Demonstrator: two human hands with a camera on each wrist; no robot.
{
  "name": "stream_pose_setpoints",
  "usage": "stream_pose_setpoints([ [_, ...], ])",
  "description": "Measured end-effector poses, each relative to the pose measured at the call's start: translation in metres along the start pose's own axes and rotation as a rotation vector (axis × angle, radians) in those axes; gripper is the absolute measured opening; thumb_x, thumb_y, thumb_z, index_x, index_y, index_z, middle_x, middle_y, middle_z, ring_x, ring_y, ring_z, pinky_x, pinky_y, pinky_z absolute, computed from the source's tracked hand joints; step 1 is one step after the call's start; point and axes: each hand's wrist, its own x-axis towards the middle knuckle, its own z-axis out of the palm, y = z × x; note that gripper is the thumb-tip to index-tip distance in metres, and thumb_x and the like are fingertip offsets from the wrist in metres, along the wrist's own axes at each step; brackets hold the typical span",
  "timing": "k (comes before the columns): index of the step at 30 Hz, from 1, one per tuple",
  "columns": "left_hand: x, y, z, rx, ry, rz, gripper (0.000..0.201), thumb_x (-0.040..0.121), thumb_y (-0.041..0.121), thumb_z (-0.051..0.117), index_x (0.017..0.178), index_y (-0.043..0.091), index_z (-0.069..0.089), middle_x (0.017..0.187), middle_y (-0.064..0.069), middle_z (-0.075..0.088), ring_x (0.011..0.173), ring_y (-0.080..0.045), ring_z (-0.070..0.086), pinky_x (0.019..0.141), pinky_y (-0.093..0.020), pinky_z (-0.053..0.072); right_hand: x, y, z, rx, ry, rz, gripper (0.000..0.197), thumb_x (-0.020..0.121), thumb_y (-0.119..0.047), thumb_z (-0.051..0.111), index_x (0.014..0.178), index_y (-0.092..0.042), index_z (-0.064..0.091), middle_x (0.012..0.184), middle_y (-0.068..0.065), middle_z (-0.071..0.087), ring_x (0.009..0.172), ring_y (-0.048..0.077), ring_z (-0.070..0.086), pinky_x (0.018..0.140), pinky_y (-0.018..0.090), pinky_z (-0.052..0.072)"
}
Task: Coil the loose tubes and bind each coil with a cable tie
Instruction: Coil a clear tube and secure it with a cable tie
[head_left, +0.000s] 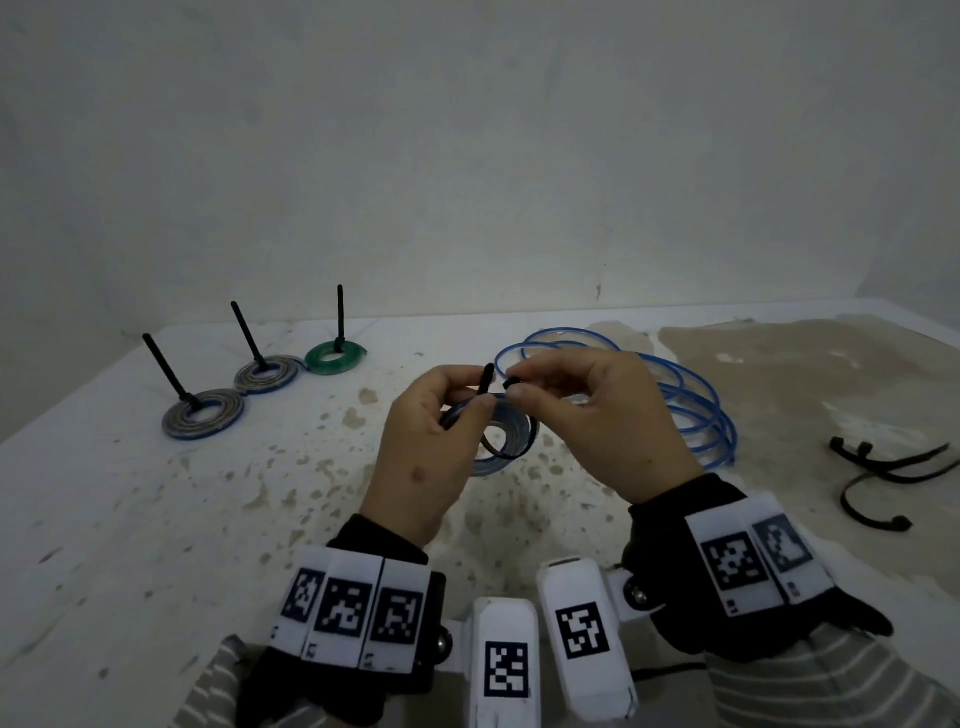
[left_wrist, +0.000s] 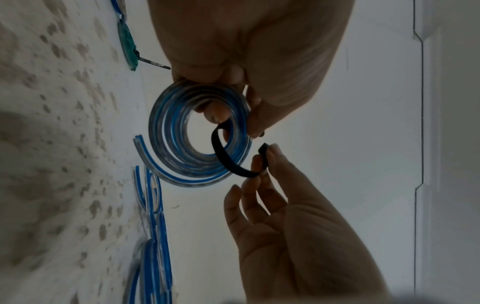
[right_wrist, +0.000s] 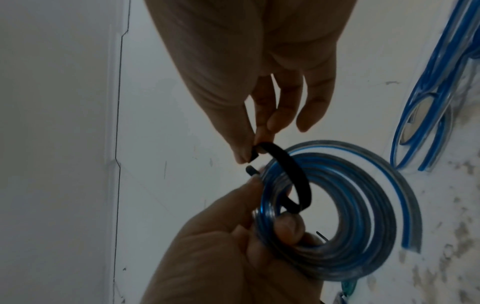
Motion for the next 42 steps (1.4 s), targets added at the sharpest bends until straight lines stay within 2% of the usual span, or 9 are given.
stream_pose_setpoints([
  [3, 0.0000, 0.0001, -0.0014, -0.016, 0.011, 0.002, 0.010, 0.087, 0.000, 0.056, 0.093, 0.007, 0.061, 0.076, -0.003, 0.062, 0.053, 0.003, 0.054, 0.055, -0.010, 0.042, -0.0013, -0.0011, 0.0016, 0.016, -0.012, 0.000, 0.008, 0.078, -0.011, 0.070, 0.084, -0.018, 0.069, 0.072, -0.008, 0.065, 0.067, 0.001, 0.060, 0.066, 0.009, 0.048],
  [9, -0.0036, 0.0048, -0.0025, 0.023, -0.007, 0.058, 0.017, 0.087, 0.000, 0.056, 0.084, 0.015, 0.063, 0.073, 0.001, 0.064, 0.054, 0.004, 0.054, 0.058, -0.010, 0.042, 0.0001, -0.0009, -0.0020, 0.084, 0.057, 0.017, 0.016, 0.077, -0.008, 0.070, 0.081, -0.023, 0.068, 0.073, -0.008, 0.067, 0.069, 0.005, 0.063, 0.073, 0.029, 0.057],
  [13, -0.0032, 0.0056, -0.0027, 0.012, 0.002, 0.057, 0.017, 0.086, -0.002, 0.056, 0.085, 0.013, 0.064, 0.070, 0.003, 0.063, 0.053, 0.004, 0.054, 0.057, -0.008, 0.041, -0.0015, -0.0017, -0.0008, 0.041, 0.022, 0.006, 0.010, 0.077, -0.009, 0.071, 0.083, -0.017, 0.070, 0.072, -0.007, 0.067, 0.068, 0.004, 0.061, 0.069, 0.016, 0.053],
  [16, -0.0033, 0.0060, -0.0027, 0.023, -0.007, 0.062, 0.017, 0.086, -0.001, 0.057, 0.084, 0.014, 0.065, 0.070, 0.005, 0.063, 0.053, 0.004, 0.054, 0.057, -0.009, 0.041, -0.0012, -0.0019, 0.0000, 0.044, 0.023, 0.020, 0.009, 0.077, -0.009, 0.071, 0.083, -0.015, 0.070, 0.071, -0.007, 0.066, 0.067, 0.004, 0.061, 0.068, 0.017, 0.053],
  [21, -0.0026, 0.0055, -0.0029, 0.013, -0.003, 0.051, 0.017, 0.086, -0.002, 0.057, 0.086, 0.013, 0.065, 0.071, 0.002, 0.063, 0.052, 0.004, 0.052, 0.056, -0.010, 0.041, -0.0005, -0.0011, -0.0007, 0.084, 0.063, 0.037, 0.020, 0.080, -0.005, 0.067, 0.077, -0.025, 0.066, 0.074, -0.008, 0.067, 0.067, 0.007, 0.062, 0.075, 0.034, 0.057],
  [24, -0.0027, 0.0046, -0.0041, 0.029, -0.001, 0.049, 0.018, 0.086, -0.001, 0.057, 0.084, 0.015, 0.065, 0.075, 0.000, 0.065, 0.053, 0.004, 0.053, 0.056, -0.010, 0.041, -0.0005, -0.0025, 0.0009, 0.124, 0.062, 0.041, 0.024, 0.079, -0.004, 0.068, 0.076, -0.027, 0.065, 0.075, -0.005, 0.067, 0.066, 0.009, 0.062, 0.077, 0.039, 0.056],
  [31, -0.0034, 0.0039, -0.0060, 0.072, -0.022, 0.054, 0.019, 0.085, -0.002, 0.058, 0.085, 0.016, 0.064, 0.075, 0.003, 0.065, 0.054, 0.004, 0.054, 0.058, -0.009, 0.041, -0.0004, 0.0010, 0.0030, 0.132, 0.054, 0.091, 0.022, 0.078, -0.003, 0.068, 0.076, -0.025, 0.065, 0.071, -0.007, 0.066, 0.066, 0.004, 0.061, 0.075, 0.037, 0.057],
  [37, -0.0055, 0.0052, -0.0066, 0.093, -0.058, 0.047, 0.016, 0.085, -0.003, 0.058, 0.085, 0.010, 0.066, 0.065, 0.010, 0.062, 0.053, 0.004, 0.055, 0.055, -0.007, 0.041, -0.0023, 0.0017, 0.0033, 0.090, -0.027, 0.104, 0.011, 0.076, -0.007, 0.071, 0.078, -0.017, 0.068, 0.071, -0.002, 0.066, 0.062, 0.001, 0.061, 0.063, 0.017, 0.053],
  [42, -0.0041, 0.0053, -0.0079, 0.034, -0.057, -0.025, 0.023, 0.086, -0.002, 0.055, 0.090, 0.019, 0.065, 0.063, -0.004, 0.057, 0.046, -0.003, 0.046, 0.051, -0.014, 0.039, -0.0004, 0.0011, 0.0008, 0.073, -0.087, 0.080, 0.013, 0.083, -0.007, 0.065, 0.078, -0.017, 0.070, 0.075, 0.007, 0.069, 0.067, 0.013, 0.065, 0.061, 0.024, 0.057],
])
